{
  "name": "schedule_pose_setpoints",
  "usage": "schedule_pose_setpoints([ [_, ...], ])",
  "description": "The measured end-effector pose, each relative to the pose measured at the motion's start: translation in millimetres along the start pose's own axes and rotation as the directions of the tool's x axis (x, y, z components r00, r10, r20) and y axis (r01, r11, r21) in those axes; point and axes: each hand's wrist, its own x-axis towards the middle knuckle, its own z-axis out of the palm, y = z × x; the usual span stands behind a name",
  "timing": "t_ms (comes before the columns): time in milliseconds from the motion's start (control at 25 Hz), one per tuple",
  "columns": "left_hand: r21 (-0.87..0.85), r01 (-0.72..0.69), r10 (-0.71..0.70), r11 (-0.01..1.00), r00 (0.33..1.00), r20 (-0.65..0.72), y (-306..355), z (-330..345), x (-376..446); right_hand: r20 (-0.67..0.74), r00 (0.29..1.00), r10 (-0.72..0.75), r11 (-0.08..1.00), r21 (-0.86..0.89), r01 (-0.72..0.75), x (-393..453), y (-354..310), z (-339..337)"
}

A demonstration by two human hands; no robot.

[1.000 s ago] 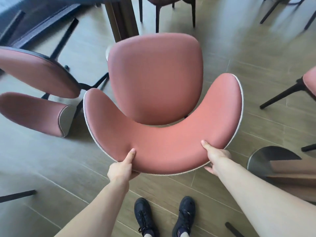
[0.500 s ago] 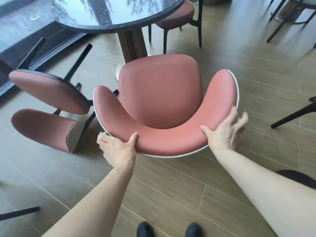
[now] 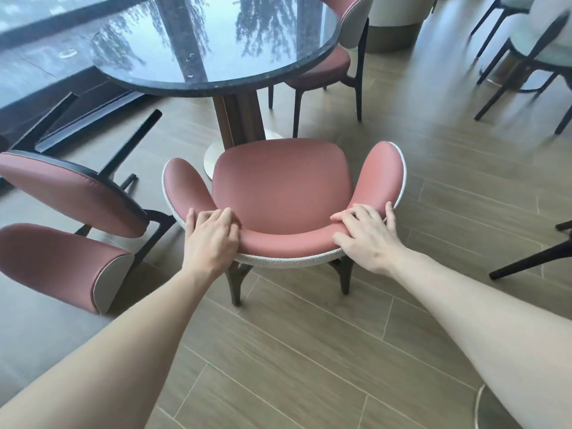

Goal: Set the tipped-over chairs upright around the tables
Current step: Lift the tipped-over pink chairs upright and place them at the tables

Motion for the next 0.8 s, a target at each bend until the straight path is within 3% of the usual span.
schedule_pose_setpoints([
  [200, 0.119, -0.012, -0.01, 0.993, 0.983, 0.182, 2.8, -6.5, 50.4, 0.03, 0.997, -0.074, 0.989, -0.128, 0.077, 44.9, 3.8, -12.4],
  [400, 0.166, -0.036, 0.003, 0.985, 0.981, 0.194, 0.8, -6.0, 95.3, 0.044, 0.994, -0.099, 0.976, -0.191, 0.106, 87.0, 1.5, -22.9],
  [560, 0.164, -0.036, 0.018, 0.986, 0.994, 0.108, -3.1, 0.2, 112.2, -0.026, 0.992, -0.124, 0.975, -0.188, 0.117, 103.8, 6.7, -20.1],
  [800, 0.151, -0.04, 0.015, 0.988, 0.987, 0.162, -5.6, -2.2, 115.6, -0.006, 0.995, -0.096, 0.973, -0.212, 0.092, 104.9, 4.4, -19.4],
])
